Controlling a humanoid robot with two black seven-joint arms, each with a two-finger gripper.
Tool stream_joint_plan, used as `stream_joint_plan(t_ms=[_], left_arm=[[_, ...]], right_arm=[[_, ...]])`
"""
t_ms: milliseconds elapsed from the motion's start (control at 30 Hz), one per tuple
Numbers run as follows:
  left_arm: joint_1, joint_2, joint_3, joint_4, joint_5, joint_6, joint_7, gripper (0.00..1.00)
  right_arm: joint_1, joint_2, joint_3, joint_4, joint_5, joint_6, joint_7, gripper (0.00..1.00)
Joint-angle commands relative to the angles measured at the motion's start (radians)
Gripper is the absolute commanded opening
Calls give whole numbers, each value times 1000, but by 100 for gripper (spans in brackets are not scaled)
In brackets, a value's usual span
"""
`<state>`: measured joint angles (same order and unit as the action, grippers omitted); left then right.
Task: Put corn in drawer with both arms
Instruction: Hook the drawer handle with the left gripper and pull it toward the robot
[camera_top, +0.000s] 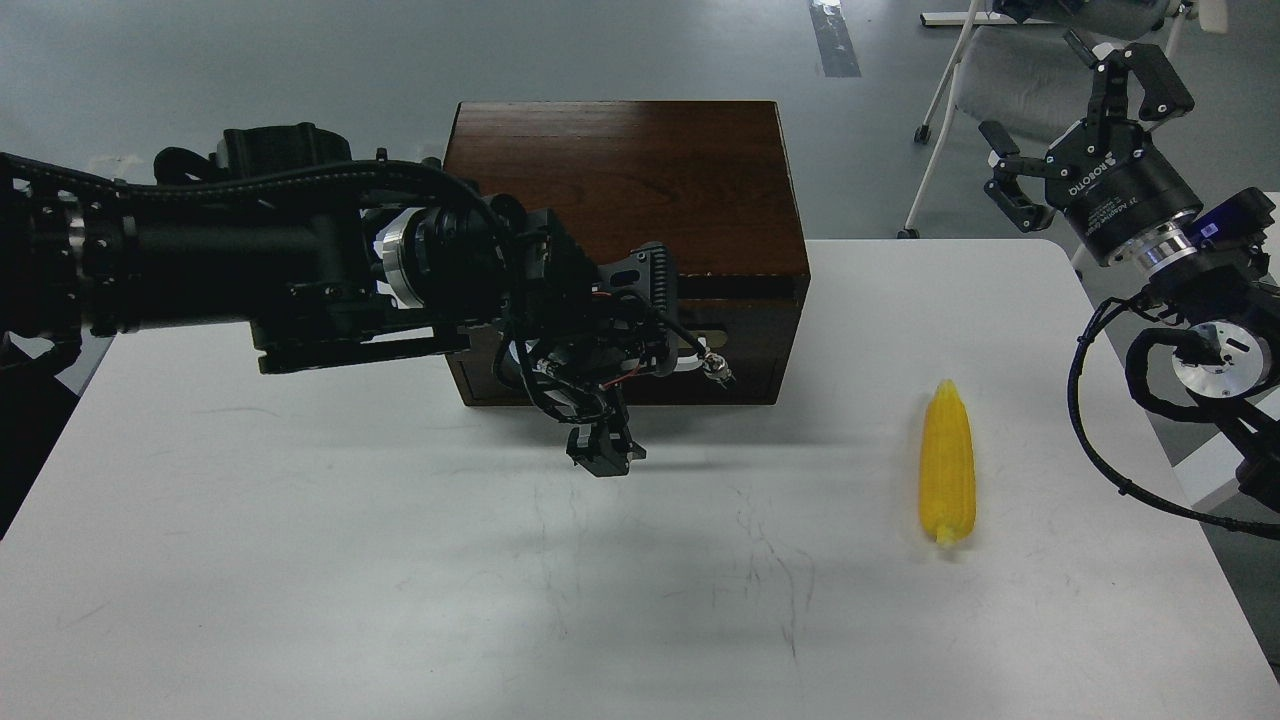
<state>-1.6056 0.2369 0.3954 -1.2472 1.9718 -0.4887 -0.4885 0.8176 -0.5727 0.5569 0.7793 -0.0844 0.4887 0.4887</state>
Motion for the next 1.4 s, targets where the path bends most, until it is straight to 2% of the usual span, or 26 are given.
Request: stream_joint_plan(t_ms=[0, 234, 601, 901, 1369], left_arm=[[-2, 1, -1, -20, -22, 0, 0, 97], [-10, -1, -1, -40, -42, 0, 0, 97], [-14, 22, -12, -142, -114, 0, 0, 97], [-17, 33, -12, -139, -122, 0, 0, 98], [-16, 68, -12, -201, -125, 0, 0, 98]], right_arm=[[0, -1, 1, 0, 0, 0, 0, 100], [-3, 1, 5, 0, 0, 0, 0, 100], [-5, 1, 5, 0, 0, 0, 0, 100], [-5, 1, 5, 0, 0, 0, 0, 100], [-6, 1, 6, 0, 0, 0, 0, 100]])
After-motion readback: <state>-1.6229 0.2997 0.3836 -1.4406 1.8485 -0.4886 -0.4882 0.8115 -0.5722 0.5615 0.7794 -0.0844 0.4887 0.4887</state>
